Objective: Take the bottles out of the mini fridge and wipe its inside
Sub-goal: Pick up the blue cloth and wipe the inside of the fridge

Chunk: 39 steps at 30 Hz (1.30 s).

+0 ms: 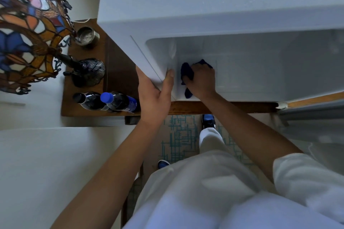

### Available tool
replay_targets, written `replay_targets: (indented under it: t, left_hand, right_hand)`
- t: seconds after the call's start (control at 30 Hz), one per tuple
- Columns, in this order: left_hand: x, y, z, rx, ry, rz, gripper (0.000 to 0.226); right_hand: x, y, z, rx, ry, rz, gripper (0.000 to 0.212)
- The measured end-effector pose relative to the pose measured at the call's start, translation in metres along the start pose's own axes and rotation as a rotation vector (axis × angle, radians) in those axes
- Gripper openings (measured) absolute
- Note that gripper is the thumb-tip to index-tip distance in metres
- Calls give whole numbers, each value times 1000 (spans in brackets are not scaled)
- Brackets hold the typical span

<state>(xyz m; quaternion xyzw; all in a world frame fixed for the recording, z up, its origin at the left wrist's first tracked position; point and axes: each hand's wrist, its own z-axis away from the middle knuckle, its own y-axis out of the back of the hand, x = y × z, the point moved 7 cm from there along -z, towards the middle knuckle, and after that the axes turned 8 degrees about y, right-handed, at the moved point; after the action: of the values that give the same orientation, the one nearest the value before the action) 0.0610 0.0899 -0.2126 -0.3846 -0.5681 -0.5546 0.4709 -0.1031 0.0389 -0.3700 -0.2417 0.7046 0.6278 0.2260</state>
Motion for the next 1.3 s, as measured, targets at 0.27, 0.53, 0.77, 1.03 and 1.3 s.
replay_targets:
  t: [0.27,0.53,0.77,1.03,1.3]
  left_hand:
    - [-34,2,19,-191,178,-75,49]
    - [-38,34,41,-297,139,-71,45]
    - [-10,55,70,-253,-27,-105,33]
    - [9,36,94,-485,96,-41,37]
    - [6,28,108,-369,233,81,25]
  right_hand:
    - [-31,45,22,-65,-18,-211,20]
    - [-81,75,73,81,-42,-335,13]
    - [-134,107,117,164,110,-200,25]
    - [-171,126,153,196,220,-43,21]
    - [-157,144,170,-185,209,-251,51]
